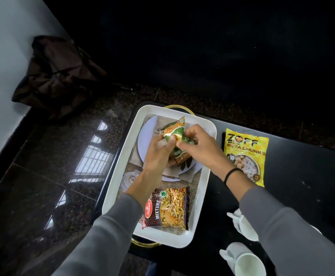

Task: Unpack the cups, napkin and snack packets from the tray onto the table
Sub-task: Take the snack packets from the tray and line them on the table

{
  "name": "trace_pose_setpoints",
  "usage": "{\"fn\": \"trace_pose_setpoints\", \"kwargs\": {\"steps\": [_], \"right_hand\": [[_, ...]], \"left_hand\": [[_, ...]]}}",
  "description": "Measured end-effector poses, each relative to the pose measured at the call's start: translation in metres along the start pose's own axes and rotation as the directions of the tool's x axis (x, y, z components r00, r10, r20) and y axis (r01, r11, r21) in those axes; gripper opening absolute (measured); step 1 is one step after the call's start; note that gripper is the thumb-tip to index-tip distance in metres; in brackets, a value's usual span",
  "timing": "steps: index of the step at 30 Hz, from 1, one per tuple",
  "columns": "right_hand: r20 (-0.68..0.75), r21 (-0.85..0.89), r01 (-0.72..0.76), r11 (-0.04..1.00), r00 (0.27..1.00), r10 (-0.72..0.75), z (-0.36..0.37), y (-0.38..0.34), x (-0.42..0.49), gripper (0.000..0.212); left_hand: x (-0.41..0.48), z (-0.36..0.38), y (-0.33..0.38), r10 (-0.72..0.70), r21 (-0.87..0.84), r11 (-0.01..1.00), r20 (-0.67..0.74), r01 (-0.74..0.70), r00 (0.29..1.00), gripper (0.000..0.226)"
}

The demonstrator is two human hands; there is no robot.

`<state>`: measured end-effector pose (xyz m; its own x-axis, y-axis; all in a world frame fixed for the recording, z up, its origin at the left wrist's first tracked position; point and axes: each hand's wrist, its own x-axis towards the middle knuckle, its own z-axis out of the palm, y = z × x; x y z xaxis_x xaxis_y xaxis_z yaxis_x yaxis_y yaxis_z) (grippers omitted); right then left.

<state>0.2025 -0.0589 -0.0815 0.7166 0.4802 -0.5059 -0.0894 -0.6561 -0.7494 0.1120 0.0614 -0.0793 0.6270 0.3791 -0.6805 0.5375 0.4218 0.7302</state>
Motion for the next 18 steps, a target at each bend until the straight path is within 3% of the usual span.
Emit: {"fn": "trace_pose_setpoints", "kwargs": {"steps": [4, 7, 15, 18], "right_hand": [[0.003, 0.411, -0.106, 0.906, 0.993, 0.115, -0.009, 0.008, -0.010, 0.055], [0.007, 0.557, -0.129, 0.820, 0.989, 0.150, -0.019, 0.011, -0.025, 0.070], [-0.093, 0.697, -0.074, 0.714, 0.977, 0.192, -0.069, 0.040, -0.070, 0.035], [-0.139, 0.722, -0.090, 0.686, 0.952, 0.271, -0.093, 0.061, -0.087, 0.034]], "left_hand": [[-0.003, -0.001, 0.004, 0.026, -0.044, 0.999, 0.030, -0.025, 0.999, 0.051], [-0.005, 0.008, 0.012, -0.006, -0.060, 0.998, 0.103, 0.013, 0.995, 0.038], [-0.019, 0.078, 0.013, 0.067, 0.026, 0.997, 0.200, -0.073, 0.977, 0.029], [-0.026, 0.114, 0.006, 0.057, 0.095, 0.992, 0.233, -0.081, 0.971, 0.027]]}}
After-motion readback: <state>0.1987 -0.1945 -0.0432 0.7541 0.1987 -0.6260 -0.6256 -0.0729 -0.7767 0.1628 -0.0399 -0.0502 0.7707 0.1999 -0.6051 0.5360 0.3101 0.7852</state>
